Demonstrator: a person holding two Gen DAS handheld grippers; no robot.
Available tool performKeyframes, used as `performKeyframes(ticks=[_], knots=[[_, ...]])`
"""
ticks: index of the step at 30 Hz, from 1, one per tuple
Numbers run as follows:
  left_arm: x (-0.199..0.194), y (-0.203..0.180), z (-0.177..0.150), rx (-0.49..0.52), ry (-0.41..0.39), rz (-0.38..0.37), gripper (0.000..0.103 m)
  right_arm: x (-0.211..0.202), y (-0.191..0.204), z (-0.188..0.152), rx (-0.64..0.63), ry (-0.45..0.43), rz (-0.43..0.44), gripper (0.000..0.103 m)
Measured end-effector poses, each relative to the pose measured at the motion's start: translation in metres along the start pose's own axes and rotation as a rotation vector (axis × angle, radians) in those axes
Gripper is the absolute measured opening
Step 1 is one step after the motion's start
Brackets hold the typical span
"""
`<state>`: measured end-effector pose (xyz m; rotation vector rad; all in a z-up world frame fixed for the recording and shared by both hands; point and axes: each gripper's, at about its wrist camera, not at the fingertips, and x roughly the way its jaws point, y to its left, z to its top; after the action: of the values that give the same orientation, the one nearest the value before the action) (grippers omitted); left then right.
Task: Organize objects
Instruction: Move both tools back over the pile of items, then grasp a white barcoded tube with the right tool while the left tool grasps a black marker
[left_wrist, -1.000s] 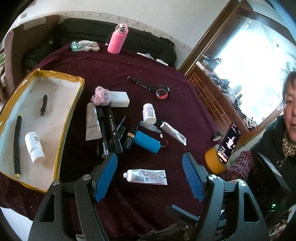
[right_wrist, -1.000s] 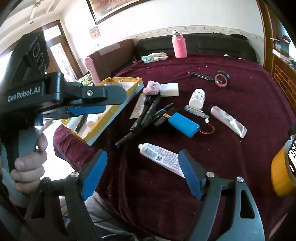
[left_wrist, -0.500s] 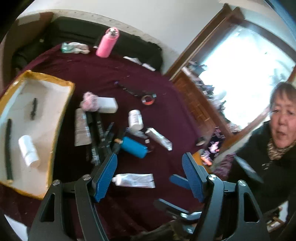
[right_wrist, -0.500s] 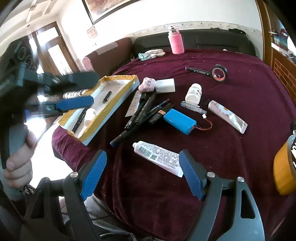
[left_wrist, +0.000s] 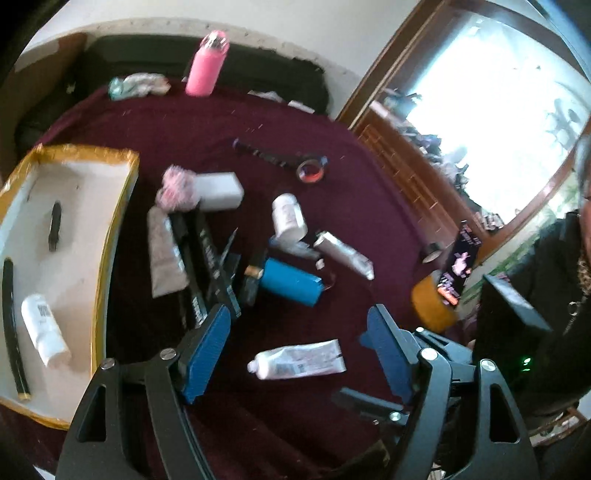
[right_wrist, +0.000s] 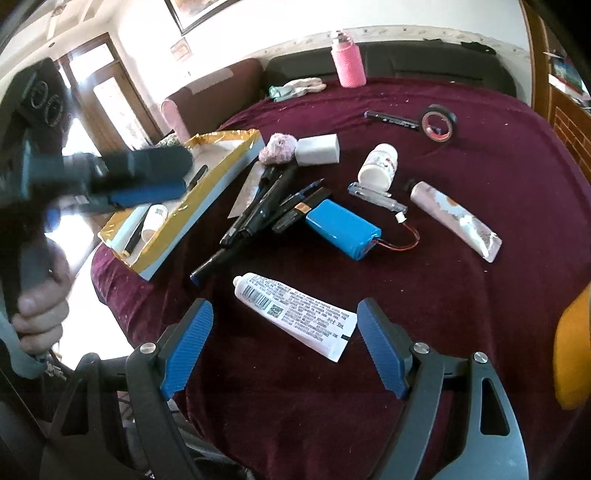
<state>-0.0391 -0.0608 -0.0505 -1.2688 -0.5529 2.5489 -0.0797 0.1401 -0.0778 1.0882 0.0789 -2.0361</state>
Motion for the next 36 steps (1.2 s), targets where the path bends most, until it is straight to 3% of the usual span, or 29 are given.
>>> performKeyframes(ticks=[6, 17, 22, 24, 29, 36], knots=[[0.013, 0.018, -0.011, -0.007, 0.070, 0.118, 0.071, 0.019, 0.002, 0.001, -0.043, 0.057, 0.020, 0.081], [0.018, 0.039, -0.007, -0.082, 0.077, 0.097, 0.071, 0.054, 0.010, 0.010, -0.156, 0.135, -0.012, 0.081], [0.025, 0.037, -0.001, -0.071, 0.074, 0.104, 0.070, 0.060, 0.015, 0.010, -0.218, 0.151, -0.036, 0.080], [0.027, 0.036, 0.002, -0.068, 0.071, 0.104, 0.066, 0.061, 0.017, 0.008, -0.252, 0.155, -0.061, 0.074], [0.034, 0.034, 0.006, -0.054, 0.082, 0.107, 0.058, 0.057, 0.012, 0.008, -0.264, 0.139, -0.124, 0.042], [0.042, 0.030, 0.013, -0.046, 0.083, 0.109, 0.057, 0.054, 0.001, 0.011, -0.186, 0.113, -0.114, 0.031]])
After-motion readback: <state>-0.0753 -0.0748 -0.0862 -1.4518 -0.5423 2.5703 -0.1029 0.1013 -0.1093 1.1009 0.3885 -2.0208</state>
